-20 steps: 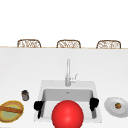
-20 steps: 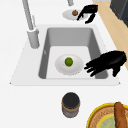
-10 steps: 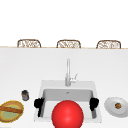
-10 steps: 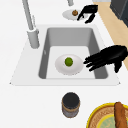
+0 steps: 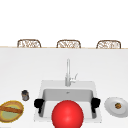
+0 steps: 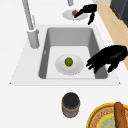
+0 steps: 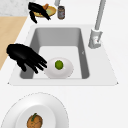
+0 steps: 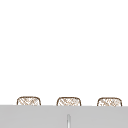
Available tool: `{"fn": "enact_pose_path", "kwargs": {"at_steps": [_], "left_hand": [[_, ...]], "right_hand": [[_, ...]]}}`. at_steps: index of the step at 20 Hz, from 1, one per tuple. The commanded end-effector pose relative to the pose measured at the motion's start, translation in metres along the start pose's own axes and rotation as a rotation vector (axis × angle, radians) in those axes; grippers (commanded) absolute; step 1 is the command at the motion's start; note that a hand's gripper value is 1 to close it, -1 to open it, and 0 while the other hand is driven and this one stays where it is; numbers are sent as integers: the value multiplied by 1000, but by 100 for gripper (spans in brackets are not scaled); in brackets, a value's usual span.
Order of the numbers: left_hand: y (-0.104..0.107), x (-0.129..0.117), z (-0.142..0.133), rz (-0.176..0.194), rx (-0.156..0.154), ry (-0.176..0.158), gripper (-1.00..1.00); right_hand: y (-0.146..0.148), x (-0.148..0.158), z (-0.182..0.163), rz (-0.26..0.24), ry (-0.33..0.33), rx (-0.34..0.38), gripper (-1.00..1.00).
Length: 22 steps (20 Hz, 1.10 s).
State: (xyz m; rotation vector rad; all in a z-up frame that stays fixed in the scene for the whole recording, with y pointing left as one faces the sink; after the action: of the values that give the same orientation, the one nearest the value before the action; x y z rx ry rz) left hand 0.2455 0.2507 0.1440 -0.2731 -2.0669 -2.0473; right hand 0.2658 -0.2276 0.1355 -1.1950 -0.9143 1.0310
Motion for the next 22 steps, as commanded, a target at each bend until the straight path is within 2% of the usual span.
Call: {"fn": "enact_pose_path", "kwargs": {"at_steps": [1, 5, 9, 16, 20, 22], "left_hand": [[0, 0, 0, 0, 0, 0, 0], [0, 0, 0, -8, 4, 3, 0], [0, -1, 0, -13, 7, 5, 0], [0, -1, 0, -18, 10, 7, 0], [0, -1, 0, -19, 11, 8, 0], [0, -1, -1, -19, 11, 8, 0]], "right_hand": [[-2, -14, -7, -23, -3, 7, -100], [-3, -30, -13, -35, -7, 16, -100], [-3, -22, -10, 3, 6, 8, -100], [-2, 15, -3, 90, 61, -10, -100], [0, 29, 6, 121, 30, 8, -100], [-1, 33, 15, 131, -11, 17, -100]]}}
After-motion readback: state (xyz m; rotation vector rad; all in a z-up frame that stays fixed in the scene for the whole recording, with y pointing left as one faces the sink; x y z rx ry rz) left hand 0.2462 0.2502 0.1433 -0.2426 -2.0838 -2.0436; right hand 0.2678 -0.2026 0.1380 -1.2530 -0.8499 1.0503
